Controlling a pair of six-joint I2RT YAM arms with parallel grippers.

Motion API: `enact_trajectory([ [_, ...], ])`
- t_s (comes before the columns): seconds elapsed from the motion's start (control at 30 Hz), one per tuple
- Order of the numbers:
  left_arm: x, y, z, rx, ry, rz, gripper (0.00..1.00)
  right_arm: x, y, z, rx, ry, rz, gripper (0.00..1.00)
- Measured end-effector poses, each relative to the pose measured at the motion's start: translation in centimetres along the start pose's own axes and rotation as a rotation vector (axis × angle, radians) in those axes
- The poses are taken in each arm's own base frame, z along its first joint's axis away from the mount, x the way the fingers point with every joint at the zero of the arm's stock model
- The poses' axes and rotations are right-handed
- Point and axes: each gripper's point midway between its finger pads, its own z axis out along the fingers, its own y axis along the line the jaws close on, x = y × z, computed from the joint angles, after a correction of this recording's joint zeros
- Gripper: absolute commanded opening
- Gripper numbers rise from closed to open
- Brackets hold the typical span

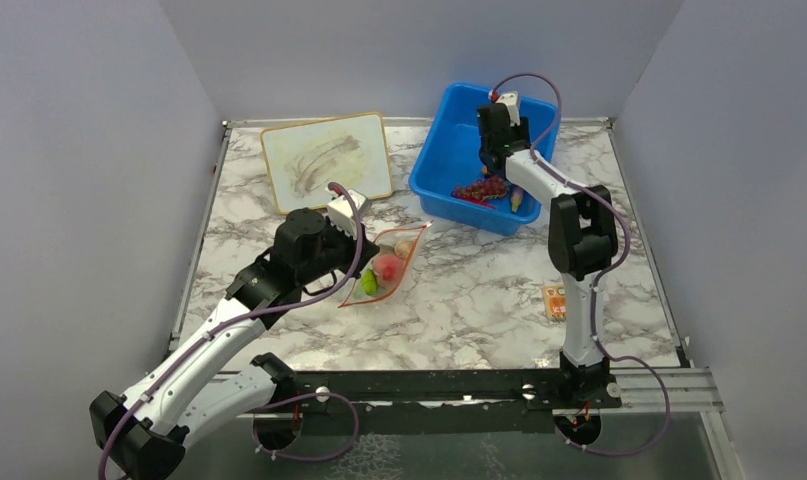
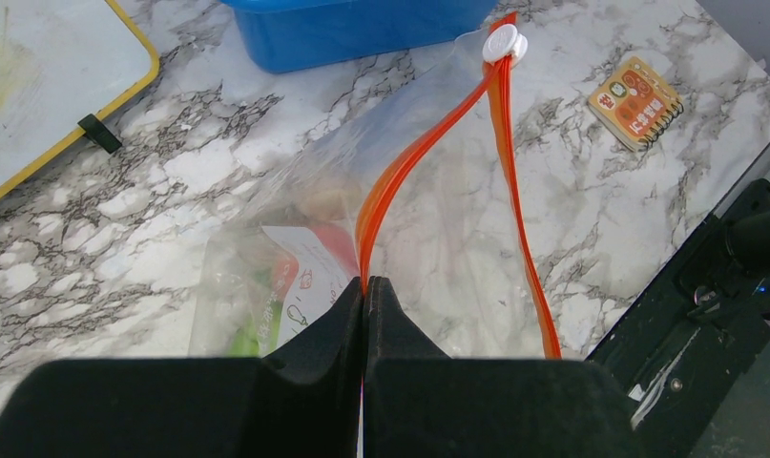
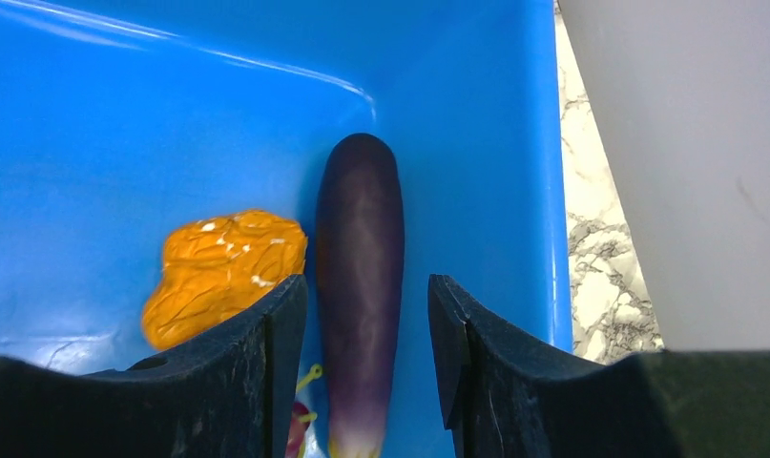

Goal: Place the food in the zip-top bag and seal the zipper
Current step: Pick up the fake vegetable from the bin.

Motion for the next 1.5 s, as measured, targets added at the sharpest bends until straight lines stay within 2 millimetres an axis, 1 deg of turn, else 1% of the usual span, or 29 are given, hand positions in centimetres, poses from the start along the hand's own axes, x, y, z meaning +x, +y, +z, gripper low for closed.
enact_trajectory([
  [0.17, 0.0, 0.0, -0.2, 0.001, -0.005, 0.003, 0.0, 1.0, -0.5, 2.0, 0.016, 0.033, -0.001, 0.51],
  [0.33, 0.0, 0.0, -0.2, 0.0, -0.005, 0.003, 0.0, 3.1, -0.1, 3.4, 0.01, 0.078, -0.006, 0.55],
  [0.5, 0.0, 0.0, -0.2, 0.0, -0.005, 0.003, 0.0, 5.2, 1.2, 5.1, -0.004, 0.133, -0.015, 0.61],
  [0.6, 0.0, 0.0, -0.2, 0.0, -0.005, 0.003, 0.0, 6.2, 1.9, 5.8, -0.006, 0.156, -0.02, 0.66],
  [0.63, 0.0, 0.0, -0.2, 0.0, -0.005, 0.003, 0.0, 6.4, 2.0, 6.0, -0.004, 0.161, -0.021, 0.67],
  [0.73, 0.0, 0.0, -0.2, 0.0, -0.005, 0.003, 0.0, 5.7, 2.2, 6.3, -0.005, 0.156, -0.006, 0.68],
  [0.8, 0.0, 0.0, -0.2, 0.0, -0.005, 0.003, 0.0, 5.5, 2.3, 6.6, -0.005, 0.156, 0.002, 0.65],
  [0.97, 0.0, 0.0, -0.2, 0.0, -0.005, 0.003, 0.0, 5.5, 2.6, 7.0, -0.02, 0.155, 0.002, 0.48],
  [1.03, 0.0, 0.0, -0.2, 0.0, -0.005, 0.003, 0.0, 5.4, 2.7, 7.0, -0.028, 0.152, -0.002, 0.45],
  [1.3, 0.0, 0.0, -0.2, 0.0, -0.005, 0.003, 0.0, 5.0, 3.2, 6.9, -0.072, 0.13, -0.025, 0.36],
  [1.43, 0.0, 0.0, -0.2, 0.0, -0.005, 0.003, 0.0, 4.6, 3.1, 6.2, -0.108, 0.12, -0.034, 0.34],
  [1.5, 0.0, 0.0, -0.2, 0.0, -0.004, 0.003, 0.0, 3.8, 2.9, 5.6, -0.13, 0.106, -0.026, 0.34],
])
